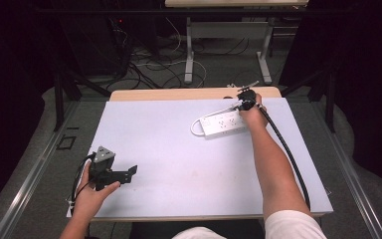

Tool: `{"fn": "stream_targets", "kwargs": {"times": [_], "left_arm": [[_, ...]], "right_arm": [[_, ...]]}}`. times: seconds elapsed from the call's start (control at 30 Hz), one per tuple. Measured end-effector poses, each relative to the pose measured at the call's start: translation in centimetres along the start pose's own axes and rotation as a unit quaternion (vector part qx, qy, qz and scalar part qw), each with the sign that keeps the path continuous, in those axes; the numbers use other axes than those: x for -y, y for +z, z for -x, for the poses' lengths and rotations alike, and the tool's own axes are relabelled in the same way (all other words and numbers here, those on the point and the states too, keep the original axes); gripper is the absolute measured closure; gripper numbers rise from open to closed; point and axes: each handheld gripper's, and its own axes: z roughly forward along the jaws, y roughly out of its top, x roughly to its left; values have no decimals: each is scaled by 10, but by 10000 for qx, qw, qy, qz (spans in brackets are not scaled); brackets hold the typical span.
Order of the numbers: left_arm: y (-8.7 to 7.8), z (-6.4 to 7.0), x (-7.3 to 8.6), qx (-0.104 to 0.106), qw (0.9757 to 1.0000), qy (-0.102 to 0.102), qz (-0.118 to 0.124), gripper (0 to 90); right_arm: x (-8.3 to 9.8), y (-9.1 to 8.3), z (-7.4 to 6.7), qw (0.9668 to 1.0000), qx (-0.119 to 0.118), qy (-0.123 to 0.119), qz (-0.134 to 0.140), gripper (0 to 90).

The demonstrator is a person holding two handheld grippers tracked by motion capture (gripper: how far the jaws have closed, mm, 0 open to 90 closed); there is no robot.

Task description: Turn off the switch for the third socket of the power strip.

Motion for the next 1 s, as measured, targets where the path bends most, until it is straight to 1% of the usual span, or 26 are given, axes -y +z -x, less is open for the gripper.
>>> {"fn": "stream_targets", "kwargs": {"times": [0.03, 0.07, 0.13, 0.2, 0.3, 0.4, 0.47, 0.5, 0.57, 0.6, 0.63, 0.67, 0.73, 0.77, 0.8, 0.83, 0.93, 0.97, 1.0], "left_arm": [[0, 0, 0, 7, 10000, 26, -20, 54], [0, 0, 0, 20, 10000, -13, -4, 54], [0, 0, 0, 9, 10000, 4, -2, 54], [0, 0, 0, 35, 10000, -26, -17, 54], [1, 0, 0, 11, 10000, 0, -10, 54], [0, -1, -1, 25, 9999, 104, -65, 54], [1, 0, 0, 41, 10000, 44, -59, 55], [1, 0, -1, 16, 9999, 99, -65, 55], [1, 0, -1, 21, 9999, 96, -58, 55], [1, 0, 0, 49, 10000, 43, -55, 55], [1, 0, 0, 18, 10000, 58, -42, 55], [1, -1, -1, 29, 9999, 113, -54, 56], [1, 0, 0, 50, 10000, 48, -53, 56], [0, -1, -1, 22, 9999, 104, -59, 56], [0, -1, -1, 24, 9999, 101, -60, 56], [1, 0, 0, 48, 10000, 42, -49, 56], [1, 0, -1, 15, 10000, 68, -22, 56], [1, 0, 0, 28, 10000, 51, -37, 56], [1, 0, 0, 28, 10000, 51, -37, 56]], "right_arm": [[0, 0, 0, 10000, 0, 0, 0, 900], [1, 0, 1, 9999, 121, -18, -31, 900], [3, -1, 4, 9999, 55, 88, 13, 900], [3, -1, 5, 10000, 27, 69, 12, 900], [4, -1, 6, 10000, 5, 77, 41, 900], [4, -1, 7, 9999, -49, 112, 36, 900], [4, -1, 7, 9999, -13, 118, 65, 900], [4, -1, 7, 9999, -14, 112, 69, 900], [5, -1, 6, 9999, -8, 111, 71, 900], [5, -1, 6, 9999, -7, 102, 75, 900], [5, -1, 6, 9999, -7, 102, 75, 900], [4, -1, 6, 9999, 12, 106, 70, 900], [4, -1, 5, 9999, 38, 99, 49, 898], [4, -1, 5, 9999, 62, 90, 53, 882], [4, -1, 5, 9999, 77, 91, 47, 870], [4, -1, 5, 9999, 77, 91, 47, 870], [3, -2, 5, 9999, 141, 20, 30, 808], [3, -1, 5, 9999, 107, 7, 60, 795], [2, -2, 5, 9999, 158, -12, 22, 780]]}}
